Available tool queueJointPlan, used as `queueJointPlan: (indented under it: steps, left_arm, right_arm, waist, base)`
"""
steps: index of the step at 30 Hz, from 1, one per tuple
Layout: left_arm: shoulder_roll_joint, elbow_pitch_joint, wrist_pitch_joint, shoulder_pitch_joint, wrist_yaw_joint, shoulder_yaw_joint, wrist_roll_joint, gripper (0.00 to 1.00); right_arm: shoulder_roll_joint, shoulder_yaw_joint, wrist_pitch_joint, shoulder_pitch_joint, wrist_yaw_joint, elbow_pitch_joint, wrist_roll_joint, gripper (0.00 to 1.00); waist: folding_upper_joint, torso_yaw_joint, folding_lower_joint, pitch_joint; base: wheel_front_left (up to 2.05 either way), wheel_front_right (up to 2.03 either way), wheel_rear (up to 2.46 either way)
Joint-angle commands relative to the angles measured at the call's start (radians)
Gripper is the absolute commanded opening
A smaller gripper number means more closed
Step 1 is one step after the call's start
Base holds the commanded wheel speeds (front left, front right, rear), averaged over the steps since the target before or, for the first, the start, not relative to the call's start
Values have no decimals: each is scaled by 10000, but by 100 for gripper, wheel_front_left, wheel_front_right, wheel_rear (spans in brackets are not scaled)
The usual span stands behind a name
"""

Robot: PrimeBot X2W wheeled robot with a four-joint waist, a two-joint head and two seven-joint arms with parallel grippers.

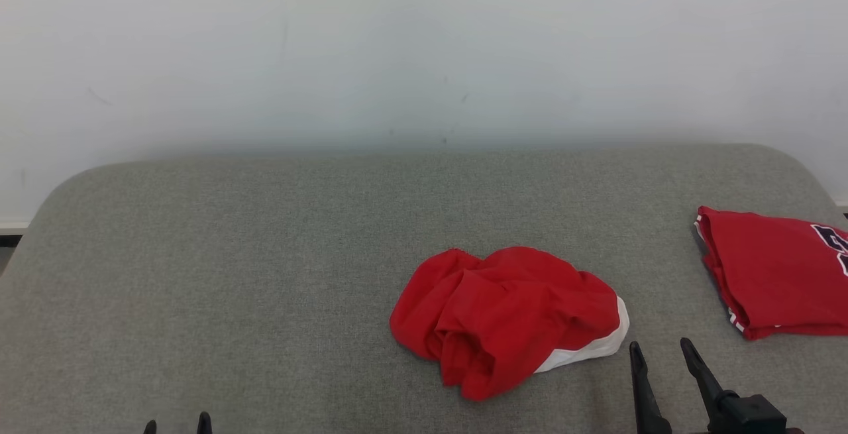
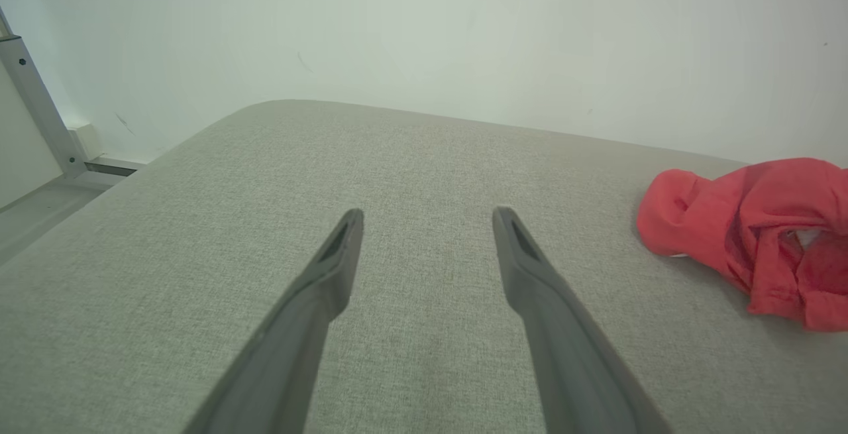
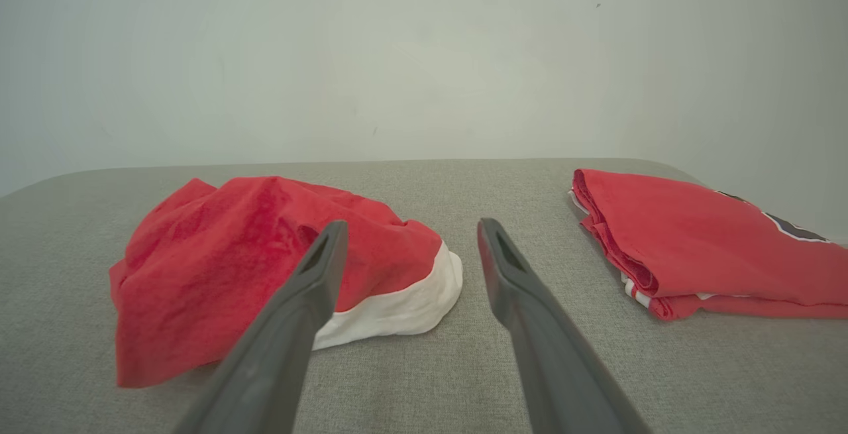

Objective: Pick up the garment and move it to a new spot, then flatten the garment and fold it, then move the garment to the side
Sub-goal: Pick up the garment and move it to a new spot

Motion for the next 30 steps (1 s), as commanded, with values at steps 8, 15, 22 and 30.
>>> queueJointPlan:
  steps: [8,15,22,30]
  left_arm:
    - [-136,172,-28,-274,-180,-11,204,100]
    - [-164,197,-28,-399,-239,3,279,100]
    - [-177,222,-28,-466,-302,-42,309,100]
    - [-178,266,-28,-535,-338,-35,303,100]
  right_arm:
    - [21,109,72,64,-27,-290,-139,100]
    - [21,168,144,16,-27,-481,-131,100]
    - [20,217,151,-16,-27,-509,-73,100]
    - [20,233,121,-33,-27,-454,-59,100]
  waist:
    - [0,-202,1,75]
    - [0,-290,1,79]
    - [0,-341,1,73]
    - [0,-397,1,63]
  base:
    - [0,0,0]
    - [0,0,0]
    - [0,0,0]
    - [0,0,0]
